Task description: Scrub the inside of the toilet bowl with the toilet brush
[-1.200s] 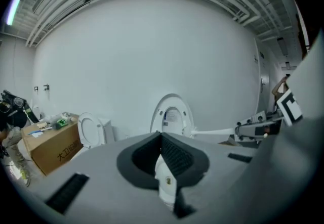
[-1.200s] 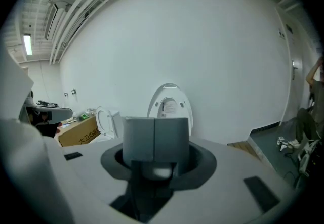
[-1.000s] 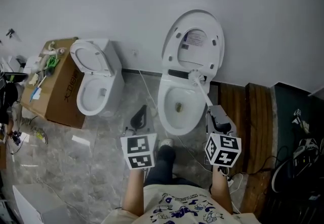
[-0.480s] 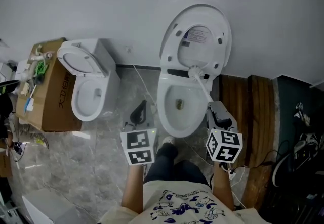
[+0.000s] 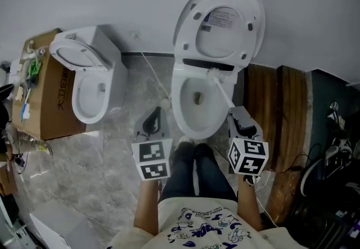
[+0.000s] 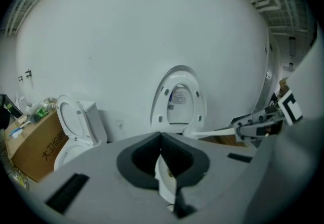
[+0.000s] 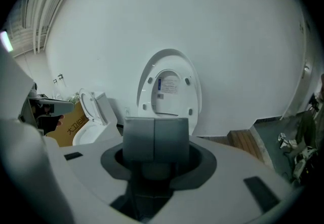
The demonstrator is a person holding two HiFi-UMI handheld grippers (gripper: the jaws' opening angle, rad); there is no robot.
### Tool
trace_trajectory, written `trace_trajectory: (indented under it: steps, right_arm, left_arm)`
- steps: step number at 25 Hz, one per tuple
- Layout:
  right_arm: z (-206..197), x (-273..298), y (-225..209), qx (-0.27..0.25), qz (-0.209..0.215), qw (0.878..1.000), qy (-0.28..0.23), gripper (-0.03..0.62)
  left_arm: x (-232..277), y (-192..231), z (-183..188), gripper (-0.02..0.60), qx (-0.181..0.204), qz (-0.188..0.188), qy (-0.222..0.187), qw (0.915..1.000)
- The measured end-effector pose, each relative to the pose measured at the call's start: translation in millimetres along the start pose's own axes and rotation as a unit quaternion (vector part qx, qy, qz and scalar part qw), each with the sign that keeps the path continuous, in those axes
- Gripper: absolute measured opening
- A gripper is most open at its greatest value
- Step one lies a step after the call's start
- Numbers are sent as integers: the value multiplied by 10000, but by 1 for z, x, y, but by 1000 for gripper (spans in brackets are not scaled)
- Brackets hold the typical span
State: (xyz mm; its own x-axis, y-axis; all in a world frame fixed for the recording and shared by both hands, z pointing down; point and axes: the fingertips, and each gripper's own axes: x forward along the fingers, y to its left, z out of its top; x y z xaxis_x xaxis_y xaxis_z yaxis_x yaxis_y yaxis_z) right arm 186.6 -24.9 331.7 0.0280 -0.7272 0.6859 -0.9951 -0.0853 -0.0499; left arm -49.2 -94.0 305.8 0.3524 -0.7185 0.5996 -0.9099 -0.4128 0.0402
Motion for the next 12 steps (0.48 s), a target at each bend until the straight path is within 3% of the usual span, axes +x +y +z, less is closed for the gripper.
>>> trace_trajectory:
  steps: [12]
  right_arm:
    - [-44,63,-5,-262,289,9959,822,169]
  left_arm:
    - [41,-2,-53,2,-130,144,645,9977]
